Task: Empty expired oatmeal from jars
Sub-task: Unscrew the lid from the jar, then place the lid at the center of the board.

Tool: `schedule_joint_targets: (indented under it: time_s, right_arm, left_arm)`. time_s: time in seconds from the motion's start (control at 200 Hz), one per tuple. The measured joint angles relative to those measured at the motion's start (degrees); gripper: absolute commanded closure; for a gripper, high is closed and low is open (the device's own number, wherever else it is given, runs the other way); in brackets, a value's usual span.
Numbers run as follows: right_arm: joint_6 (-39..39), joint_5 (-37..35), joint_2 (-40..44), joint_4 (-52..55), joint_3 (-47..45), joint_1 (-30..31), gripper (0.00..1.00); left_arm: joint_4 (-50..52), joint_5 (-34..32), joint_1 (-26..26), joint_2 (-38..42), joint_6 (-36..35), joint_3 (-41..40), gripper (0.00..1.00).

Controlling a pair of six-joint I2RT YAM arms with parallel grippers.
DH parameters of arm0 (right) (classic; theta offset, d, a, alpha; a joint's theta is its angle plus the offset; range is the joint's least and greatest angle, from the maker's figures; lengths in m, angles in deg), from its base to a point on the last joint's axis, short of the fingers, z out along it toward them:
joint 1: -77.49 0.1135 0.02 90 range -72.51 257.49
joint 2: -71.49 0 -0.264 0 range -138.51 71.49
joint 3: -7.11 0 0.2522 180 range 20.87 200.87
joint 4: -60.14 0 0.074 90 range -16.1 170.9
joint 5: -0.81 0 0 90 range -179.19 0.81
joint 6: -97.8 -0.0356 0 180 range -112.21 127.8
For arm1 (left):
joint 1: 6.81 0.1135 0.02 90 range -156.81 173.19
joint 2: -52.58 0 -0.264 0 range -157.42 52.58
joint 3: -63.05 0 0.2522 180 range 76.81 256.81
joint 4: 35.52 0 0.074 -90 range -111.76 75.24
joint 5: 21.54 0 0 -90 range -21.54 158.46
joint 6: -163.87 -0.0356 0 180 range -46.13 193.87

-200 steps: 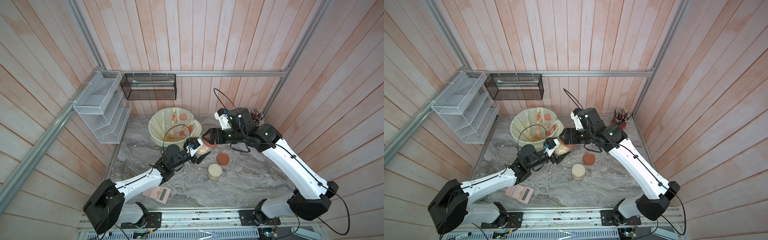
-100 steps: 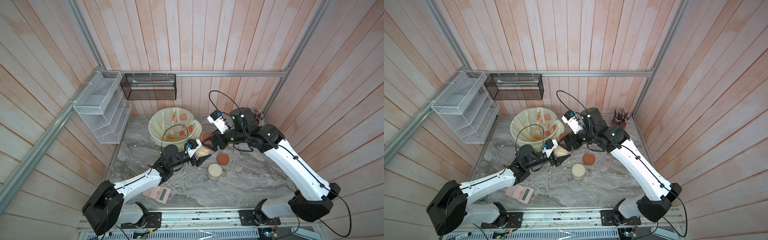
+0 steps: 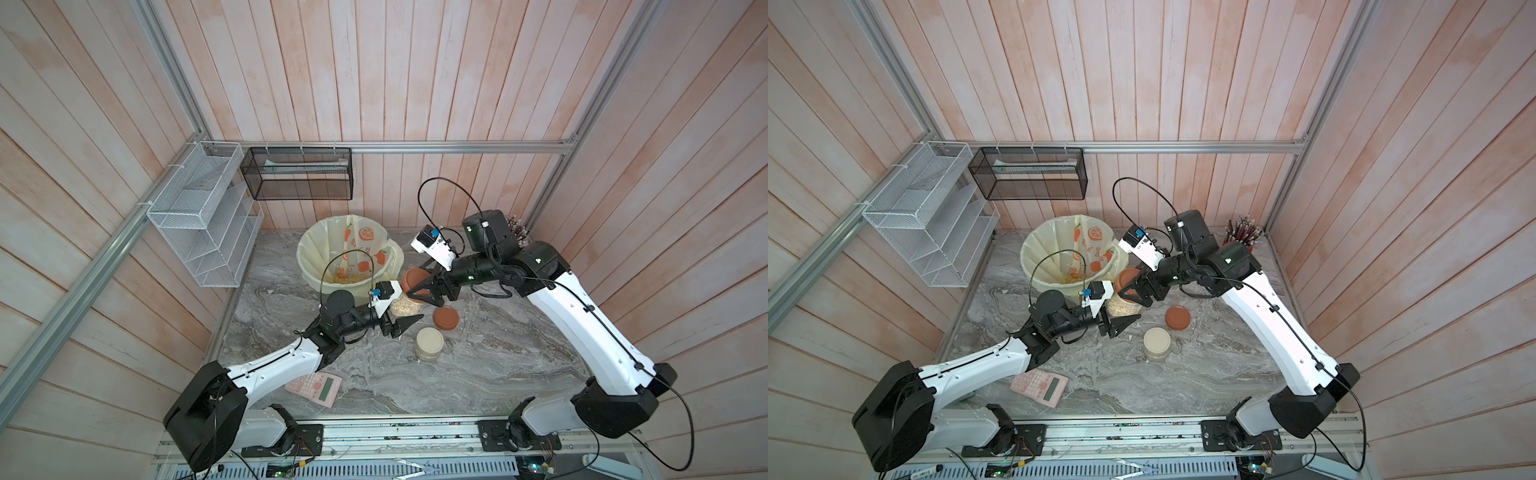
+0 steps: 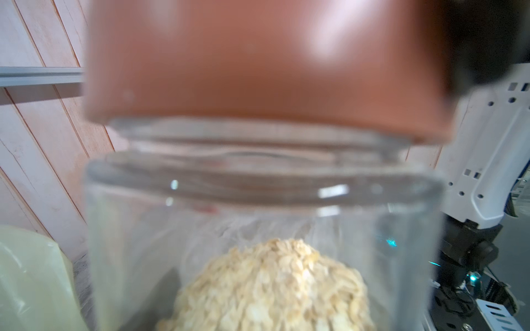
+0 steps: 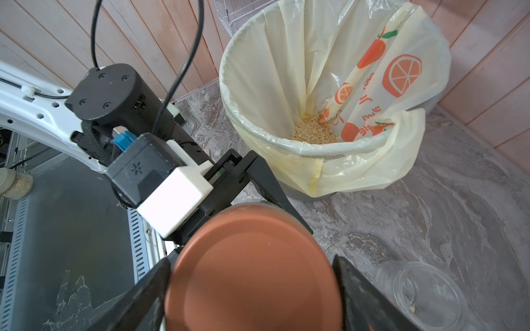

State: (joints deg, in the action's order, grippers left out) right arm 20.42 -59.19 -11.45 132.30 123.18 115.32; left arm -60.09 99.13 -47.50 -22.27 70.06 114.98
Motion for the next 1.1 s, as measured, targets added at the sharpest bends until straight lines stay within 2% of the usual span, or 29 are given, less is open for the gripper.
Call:
schedule_joint_targets:
  time_s: [0.335,0.795,0.93,1.1]
  right_arm:
    - [5.6,2.7,-0.9,1.7,2.9,-2.1,0.54]
    - [6.2,4.4,0.3,-0.3,2.9,-4.1,0.54]
    - [5.3,4.6,4.1,-2.8,0.2,-5.8,0.54]
    - [3.2,5.1,10.5,-7.1,-7.8,-8.9,0.54]
  left_arm:
    - [-0.3,1.5,0.6,0.0,1.5,0.0,0.95]
    - [-2.9,1.7,1.7,0.2,2.0,-1.5,0.96]
    - [-2.8,1.0,2.7,2.1,2.0,-3.3,0.96]
    - [-1.5,-0.6,3.7,6.3,2.0,-5.4,0.96]
